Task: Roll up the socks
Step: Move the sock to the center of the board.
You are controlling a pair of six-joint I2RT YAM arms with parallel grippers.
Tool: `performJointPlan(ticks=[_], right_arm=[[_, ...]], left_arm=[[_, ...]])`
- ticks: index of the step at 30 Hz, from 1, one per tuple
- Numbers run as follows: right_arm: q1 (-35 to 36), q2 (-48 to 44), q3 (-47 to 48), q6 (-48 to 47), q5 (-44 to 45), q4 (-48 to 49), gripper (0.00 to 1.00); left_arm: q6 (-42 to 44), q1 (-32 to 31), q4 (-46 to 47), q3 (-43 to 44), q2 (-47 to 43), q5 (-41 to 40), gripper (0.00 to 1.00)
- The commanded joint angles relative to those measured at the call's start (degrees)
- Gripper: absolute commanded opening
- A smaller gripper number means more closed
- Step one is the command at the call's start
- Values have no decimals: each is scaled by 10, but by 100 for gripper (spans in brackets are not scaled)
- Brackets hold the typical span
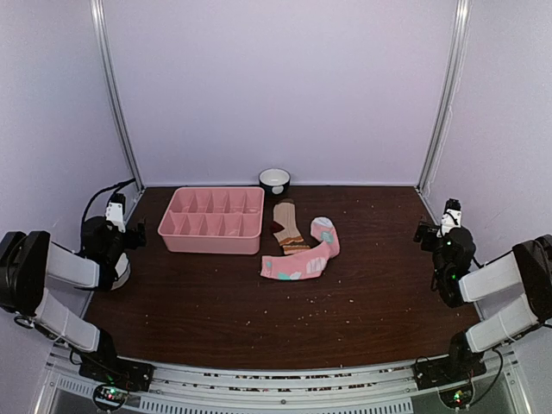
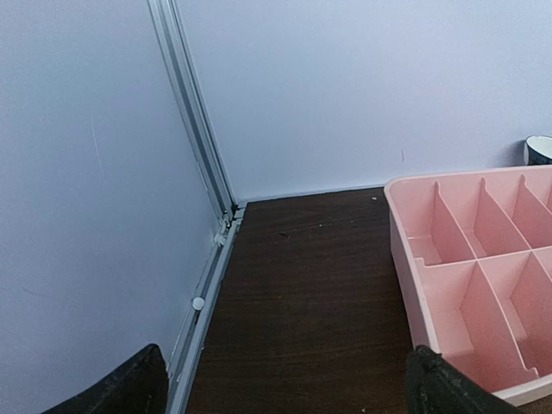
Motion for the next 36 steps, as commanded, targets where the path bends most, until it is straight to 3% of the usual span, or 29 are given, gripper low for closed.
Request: performJointPlan(ticks=[1, 11, 14, 16, 18, 21, 22, 24, 25, 26, 30, 36], right_arm=[[-3, 1, 4, -2, -3, 8, 100], [-17, -17, -12, 31, 31, 19, 100], [-13, -66, -39, 15, 22, 36, 100], [-13, -151, -13, 39, 64, -99, 100], [-18, -224, 46, 77, 86, -293, 100], [-24, -261, 155, 187, 147, -527, 100], [-31, -268, 188, 212, 114, -593, 100], [-30, -280, 195, 160, -87, -587, 100], [-14, -280, 194, 156, -146, -576, 100], [22, -270, 206, 152, -147, -594, 100], [247, -176, 296, 122, -14, -695, 100], [437, 30, 437, 178, 28, -779, 100]], left_arm=[[0, 0, 31, -2, 4, -1, 98], [1, 1, 20, 4, -8, 0, 98], [-3, 1, -155, 77, -51, -16, 98], [25, 1, -306, 154, -65, -16, 98], [51, 1, -446, 234, -63, -15, 98], [93, 1, -624, 332, -47, -4, 98], [103, 1, -666, 352, -46, 6, 97], [125, 1, -715, 368, -55, 23, 96], [131, 2, -733, 369, -69, 36, 96], [136, 3, -747, 369, -82, 50, 96], [142, 4, -813, 389, -127, 124, 97], [165, 6, -908, 414, -153, 228, 98]])
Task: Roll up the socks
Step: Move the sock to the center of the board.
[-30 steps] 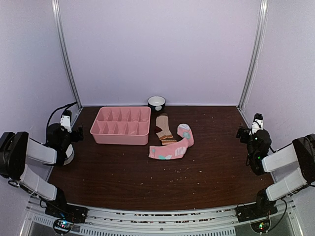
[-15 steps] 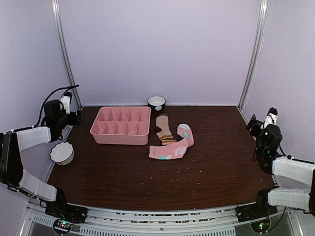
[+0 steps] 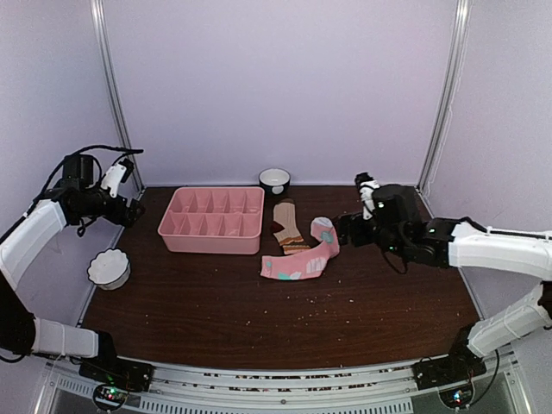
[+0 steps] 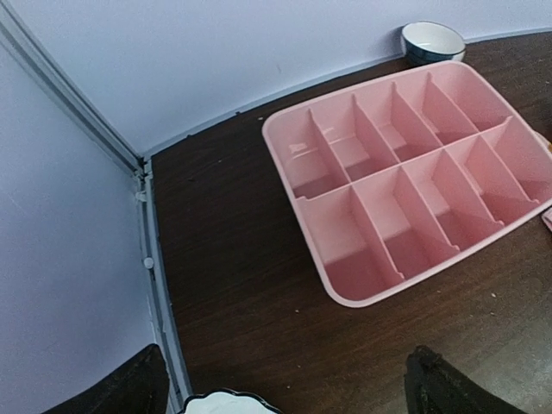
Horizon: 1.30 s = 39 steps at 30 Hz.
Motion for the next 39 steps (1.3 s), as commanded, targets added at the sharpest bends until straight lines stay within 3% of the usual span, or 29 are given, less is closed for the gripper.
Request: performJointPlan(ticks=[1, 5, 9, 20, 39], right_arm=[[96, 128, 106, 49, 50, -122, 100], [153, 251, 210, 71, 51, -144, 100], [185, 341, 287, 64, -4, -112, 100], [181, 548, 485, 88, -19, -190, 78], [155, 599, 454, 111, -50, -152, 55]], left_arm=[[32, 4, -91, 22, -25, 101, 98], [59, 4, -93, -4, -53, 98, 98], [65, 4, -106, -11, -54, 92, 98], [96, 4, -135, -22, -66, 130, 98], [116, 3, -157, -2, -40, 195, 98]])
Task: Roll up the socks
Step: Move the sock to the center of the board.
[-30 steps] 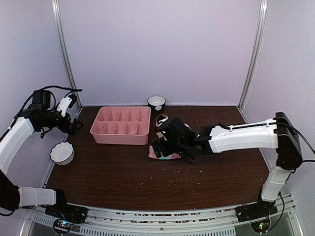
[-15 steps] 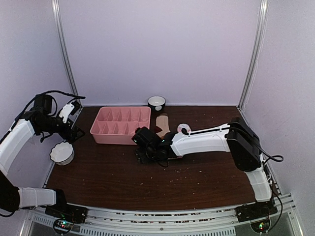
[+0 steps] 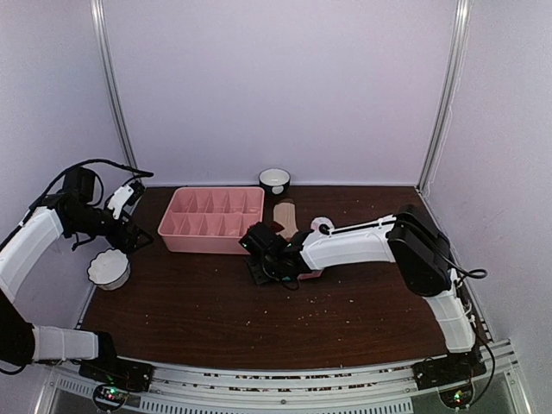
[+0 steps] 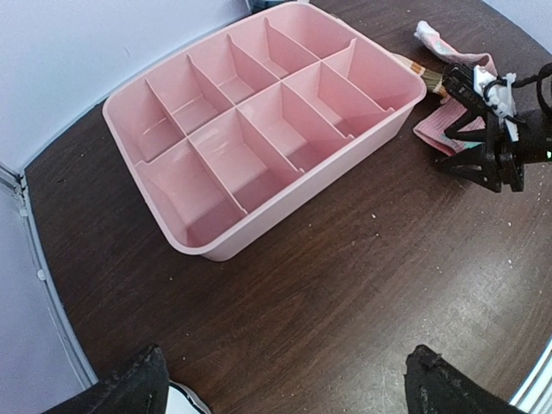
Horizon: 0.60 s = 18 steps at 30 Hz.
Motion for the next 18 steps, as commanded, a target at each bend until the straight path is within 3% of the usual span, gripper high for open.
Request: performJointPlan(ticks=[1, 3, 10, 14, 18], right_arm=[[1, 17, -21, 10, -12, 13, 52], [0, 16, -27, 12, -14, 17, 44], [-8, -32, -92, 15, -25, 45, 0], [-8, -129, -212, -13, -90, 123, 0], [-7, -214, -309, -56, -231, 172, 0]], left_arm=[[10, 4, 7, 19, 1, 27, 98], [10, 3, 7, 21, 0, 32, 98], [12, 2, 5, 21, 2, 62, 98], [35, -2, -3, 21, 5, 104, 98], [54, -27, -11, 25, 21, 126, 98]])
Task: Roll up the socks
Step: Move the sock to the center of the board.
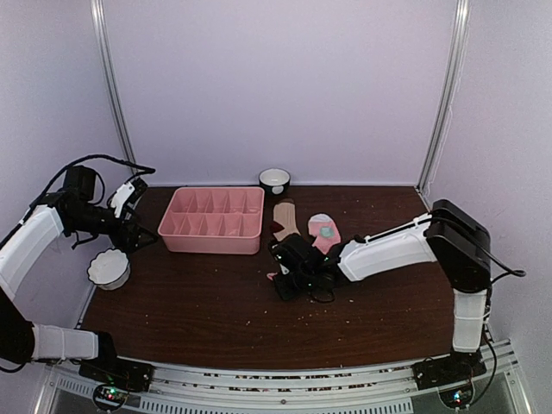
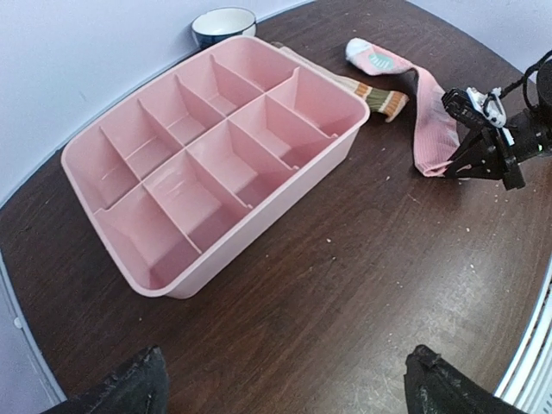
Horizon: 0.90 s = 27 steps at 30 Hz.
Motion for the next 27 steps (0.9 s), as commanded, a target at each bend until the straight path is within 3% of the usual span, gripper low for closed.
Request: performJointPlan(ticks=[1, 6, 14, 22, 27], right_arm=[[-1, -71, -63, -41, -150, 56, 0], [5, -92, -120, -37, -253, 67, 0], [7, -116, -186, 22, -338, 119, 0], [5, -117, -248, 144, -399, 271, 0], [-2, -109, -287, 197, -408, 328, 0]], left_arm=[[38, -33, -13, 21, 21, 43, 98], [77, -124, -25, 20, 60, 9, 98], [122, -260, -20, 40, 145, 4, 98], [106, -382, 133, 7, 193, -43, 98], [128, -444, 137, 47, 266, -67, 98]])
